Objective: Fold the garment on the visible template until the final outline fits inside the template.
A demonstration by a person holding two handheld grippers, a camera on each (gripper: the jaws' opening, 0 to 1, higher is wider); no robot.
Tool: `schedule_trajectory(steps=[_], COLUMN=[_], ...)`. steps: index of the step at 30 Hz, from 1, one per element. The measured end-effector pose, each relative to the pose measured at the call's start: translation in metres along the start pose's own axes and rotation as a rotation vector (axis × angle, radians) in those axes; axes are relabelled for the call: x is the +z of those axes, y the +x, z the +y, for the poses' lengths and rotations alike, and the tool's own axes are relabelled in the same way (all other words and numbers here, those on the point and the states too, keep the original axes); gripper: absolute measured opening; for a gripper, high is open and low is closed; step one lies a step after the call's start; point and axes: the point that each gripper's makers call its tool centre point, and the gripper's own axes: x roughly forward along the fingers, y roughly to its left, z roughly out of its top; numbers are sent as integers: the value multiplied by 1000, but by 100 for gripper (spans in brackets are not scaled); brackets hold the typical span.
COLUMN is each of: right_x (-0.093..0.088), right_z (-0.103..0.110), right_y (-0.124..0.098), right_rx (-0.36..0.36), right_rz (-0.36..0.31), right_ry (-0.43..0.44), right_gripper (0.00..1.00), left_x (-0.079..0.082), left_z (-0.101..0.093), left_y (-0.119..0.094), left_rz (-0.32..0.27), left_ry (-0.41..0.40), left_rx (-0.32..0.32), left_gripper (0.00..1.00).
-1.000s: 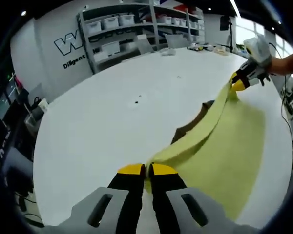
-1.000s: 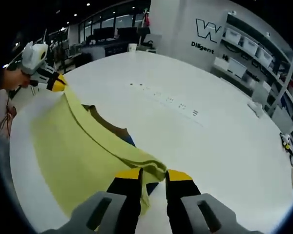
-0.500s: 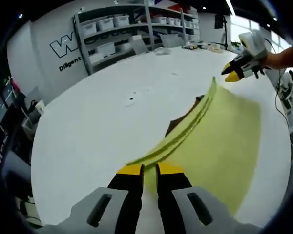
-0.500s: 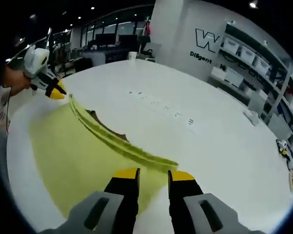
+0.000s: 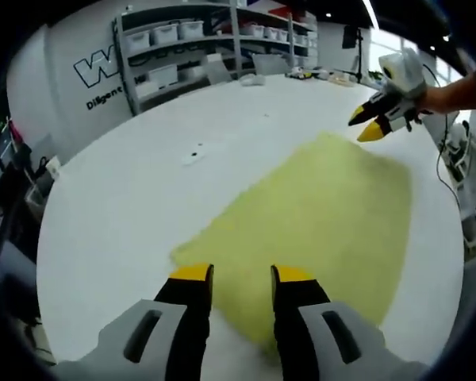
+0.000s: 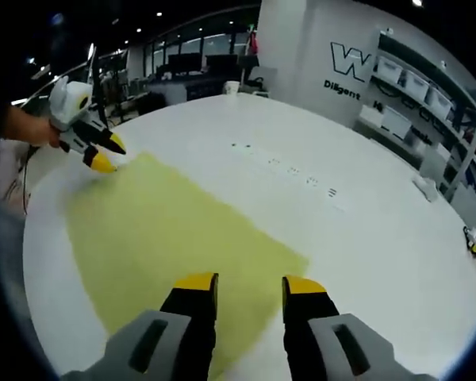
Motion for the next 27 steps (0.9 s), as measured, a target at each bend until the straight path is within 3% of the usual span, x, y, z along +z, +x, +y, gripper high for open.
schedule_trajectory(steps=[4,9,16,27], right_x=[-3,-10,-18,-20], right_z=[8,13,19,31], right_y=[-3,-8,-20,-37], right_rx=[26,41,51,56], right_rz=[-6,-14,-4,-21], right_ry=[11,11,11,11], right_gripper=[40,44,50,57], left_x=[-5,-11,-10,-20], left_z=[-8,-17,-22,-25], left_y=[-5,-10,-22,-44], left_rz=[-7,4,-23,-30], left_ry=[-2,0,-48,-58], left_rx=[-14,-25,-23,-2], left_gripper=[44,50,59,65])
